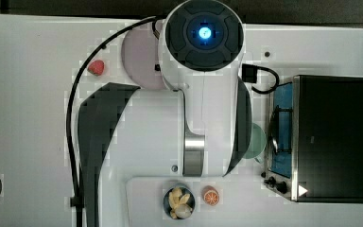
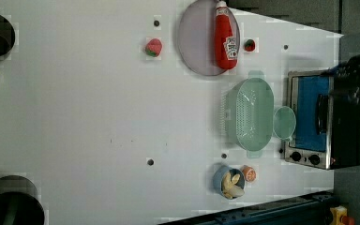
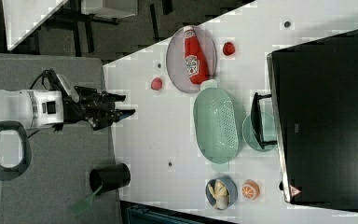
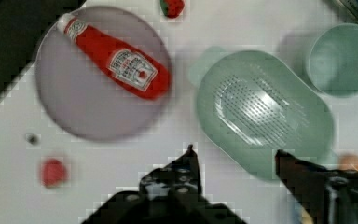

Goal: Drag strainer right to left.

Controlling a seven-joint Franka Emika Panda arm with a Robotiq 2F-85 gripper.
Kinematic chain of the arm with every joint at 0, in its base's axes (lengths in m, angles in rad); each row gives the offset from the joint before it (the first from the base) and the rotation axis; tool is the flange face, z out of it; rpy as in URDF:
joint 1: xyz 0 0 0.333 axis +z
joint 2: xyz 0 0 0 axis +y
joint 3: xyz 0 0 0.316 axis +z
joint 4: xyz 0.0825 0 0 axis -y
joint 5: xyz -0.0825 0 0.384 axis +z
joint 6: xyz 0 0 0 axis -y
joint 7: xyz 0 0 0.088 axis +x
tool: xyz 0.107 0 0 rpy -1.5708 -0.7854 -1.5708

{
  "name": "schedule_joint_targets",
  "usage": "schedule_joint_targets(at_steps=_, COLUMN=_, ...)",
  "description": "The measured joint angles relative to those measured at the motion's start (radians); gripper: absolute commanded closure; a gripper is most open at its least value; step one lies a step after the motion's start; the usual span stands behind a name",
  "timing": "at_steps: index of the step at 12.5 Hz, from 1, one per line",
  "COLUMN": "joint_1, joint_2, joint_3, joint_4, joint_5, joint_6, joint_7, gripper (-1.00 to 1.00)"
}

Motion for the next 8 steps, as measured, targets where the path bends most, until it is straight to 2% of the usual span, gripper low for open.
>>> schedule_joint_targets(at_steps=2, joint_1=0.0, joint_2=-0.232, joint_3=-0.01, joint_4=-0.229, joint_5=-0.009, joint_6=-0.12, joint_7=0.006, gripper=-0.82)
schedule_joint_targets(at_steps=3, joint_1=0.0, joint_2=-0.347, joint_3=-0.017, joint_4=-0.304, joint_5=-0.013, joint_6=-0.134, joint_7=0.008, gripper=-0.99)
schedule_joint_targets(at_steps=6, joint_1=0.007, joint_2=-0.573, joint_3=-0.042, joint_4=-0.39, joint_5=-0.068, joint_6=-0.157, joint_7=0.02, gripper=-1.0)
schedule_joint_targets(at_steps=8, joint_1=-0.001, joint_2=-0.58, joint_3=-0.053, joint_4=-0.397, joint_5=-0.059, joint_6=-0.058, joint_7=0.027, gripper=-1.0)
